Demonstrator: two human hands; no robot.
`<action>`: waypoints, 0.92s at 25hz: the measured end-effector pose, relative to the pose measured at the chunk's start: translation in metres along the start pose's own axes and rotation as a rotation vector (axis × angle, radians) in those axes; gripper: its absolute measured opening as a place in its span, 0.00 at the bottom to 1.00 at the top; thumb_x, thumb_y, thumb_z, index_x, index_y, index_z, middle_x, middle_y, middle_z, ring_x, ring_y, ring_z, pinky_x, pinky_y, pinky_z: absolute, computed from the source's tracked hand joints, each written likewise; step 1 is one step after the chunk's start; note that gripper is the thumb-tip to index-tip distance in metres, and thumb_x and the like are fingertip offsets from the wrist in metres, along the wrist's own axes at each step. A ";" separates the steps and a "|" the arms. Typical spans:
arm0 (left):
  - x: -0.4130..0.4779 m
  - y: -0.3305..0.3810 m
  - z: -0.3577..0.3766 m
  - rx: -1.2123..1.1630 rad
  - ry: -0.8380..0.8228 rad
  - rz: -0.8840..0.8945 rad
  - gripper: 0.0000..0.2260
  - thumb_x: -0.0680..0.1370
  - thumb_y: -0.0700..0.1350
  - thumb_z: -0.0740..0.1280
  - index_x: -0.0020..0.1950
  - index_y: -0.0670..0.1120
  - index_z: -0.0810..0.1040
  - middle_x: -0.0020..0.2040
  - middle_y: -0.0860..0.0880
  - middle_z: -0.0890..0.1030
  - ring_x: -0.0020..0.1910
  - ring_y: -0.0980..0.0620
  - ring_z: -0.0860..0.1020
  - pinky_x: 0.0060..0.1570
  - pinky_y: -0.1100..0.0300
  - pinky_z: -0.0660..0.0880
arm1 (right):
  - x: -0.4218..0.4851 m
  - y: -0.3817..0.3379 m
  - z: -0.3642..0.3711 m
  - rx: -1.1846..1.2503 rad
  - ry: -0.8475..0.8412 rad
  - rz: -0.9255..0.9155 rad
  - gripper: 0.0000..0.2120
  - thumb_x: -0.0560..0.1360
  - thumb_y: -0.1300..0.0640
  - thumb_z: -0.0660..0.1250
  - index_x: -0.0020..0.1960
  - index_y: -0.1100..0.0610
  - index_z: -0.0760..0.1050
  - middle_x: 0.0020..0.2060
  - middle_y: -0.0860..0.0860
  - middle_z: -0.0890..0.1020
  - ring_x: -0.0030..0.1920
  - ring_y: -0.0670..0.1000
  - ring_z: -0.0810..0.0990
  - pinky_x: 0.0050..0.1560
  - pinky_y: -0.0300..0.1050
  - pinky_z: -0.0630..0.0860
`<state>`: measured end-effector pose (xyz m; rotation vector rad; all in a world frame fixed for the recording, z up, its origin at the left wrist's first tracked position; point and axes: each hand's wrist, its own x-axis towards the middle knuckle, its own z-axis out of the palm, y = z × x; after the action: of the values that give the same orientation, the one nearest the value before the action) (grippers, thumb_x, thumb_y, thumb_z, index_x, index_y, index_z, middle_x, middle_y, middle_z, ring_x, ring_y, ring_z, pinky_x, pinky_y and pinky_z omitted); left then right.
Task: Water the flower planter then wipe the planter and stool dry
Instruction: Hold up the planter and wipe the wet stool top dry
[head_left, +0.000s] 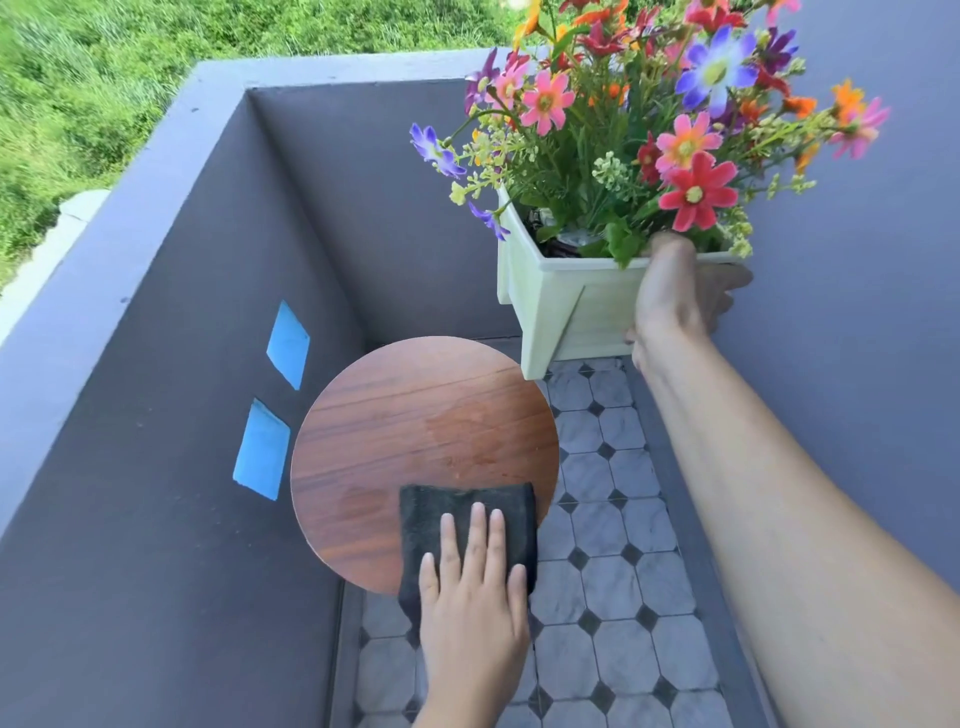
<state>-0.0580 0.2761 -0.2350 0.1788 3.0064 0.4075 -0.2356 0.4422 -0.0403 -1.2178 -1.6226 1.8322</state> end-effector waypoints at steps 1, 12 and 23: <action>0.002 0.010 0.001 -0.012 -0.002 0.034 0.24 0.81 0.56 0.39 0.72 0.51 0.62 0.72 0.54 0.65 0.77 0.53 0.39 0.71 0.54 0.44 | 0.001 -0.001 -0.002 0.002 0.003 0.000 0.27 0.58 0.49 0.58 0.57 0.52 0.58 0.58 0.53 0.66 0.62 0.60 0.67 0.59 0.62 0.75; 0.107 0.076 -0.011 -0.104 -0.130 0.025 0.35 0.73 0.60 0.25 0.78 0.52 0.43 0.78 0.55 0.42 0.77 0.49 0.41 0.74 0.48 0.45 | 0.020 -0.013 -0.018 -0.003 0.052 -0.039 0.26 0.57 0.49 0.58 0.54 0.53 0.57 0.58 0.55 0.67 0.63 0.60 0.66 0.59 0.62 0.75; 0.204 0.068 -0.029 -0.138 -0.108 -0.091 0.25 0.81 0.53 0.45 0.78 0.51 0.46 0.79 0.55 0.45 0.77 0.50 0.42 0.74 0.47 0.42 | 0.035 -0.008 -0.010 -0.009 0.038 -0.025 0.27 0.57 0.49 0.58 0.54 0.53 0.57 0.57 0.55 0.67 0.63 0.61 0.66 0.57 0.62 0.75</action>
<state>-0.2562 0.3601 -0.2059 0.0503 2.8548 0.5743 -0.2479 0.4770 -0.0435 -1.2238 -1.6203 1.7778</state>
